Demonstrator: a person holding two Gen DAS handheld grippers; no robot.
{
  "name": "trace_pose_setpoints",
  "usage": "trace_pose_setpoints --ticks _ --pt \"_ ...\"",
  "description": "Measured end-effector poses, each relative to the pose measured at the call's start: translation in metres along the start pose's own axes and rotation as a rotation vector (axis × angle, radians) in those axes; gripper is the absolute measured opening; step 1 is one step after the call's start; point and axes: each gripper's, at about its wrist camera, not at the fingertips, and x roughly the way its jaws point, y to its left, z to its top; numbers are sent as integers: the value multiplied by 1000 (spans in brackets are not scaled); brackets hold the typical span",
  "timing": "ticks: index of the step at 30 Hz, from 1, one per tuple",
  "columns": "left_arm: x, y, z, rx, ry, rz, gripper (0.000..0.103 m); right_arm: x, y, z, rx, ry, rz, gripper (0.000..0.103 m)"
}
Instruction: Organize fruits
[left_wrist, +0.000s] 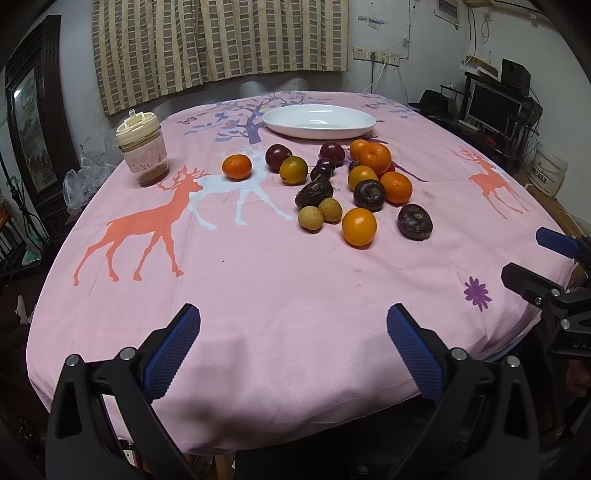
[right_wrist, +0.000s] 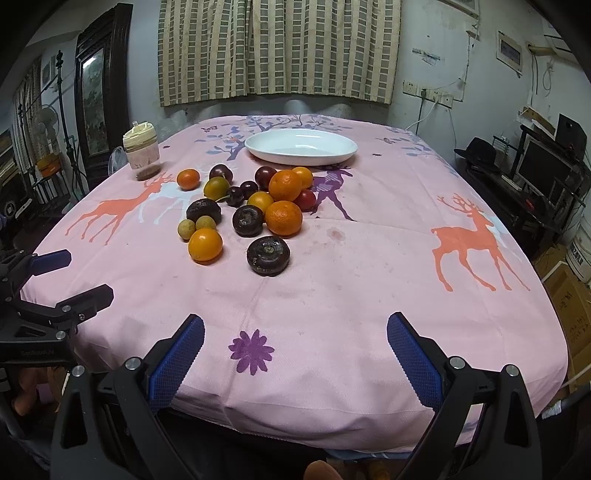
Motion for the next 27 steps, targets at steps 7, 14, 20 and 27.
trace_pose_setpoints --ticks 7,14,20,27 --pt "-1 0 2 3 -2 6 99 2 -1 0 4 1 -1 99" --pt "0 0 3 6 3 6 99 2 -6 1 18 -6 -4 99" --pt "2 0 3 4 7 6 99 3 -6 1 14 -5 -4 99" --pt "11 2 11 -8 27 -29 99 10 -10 1 14 -6 7 99"
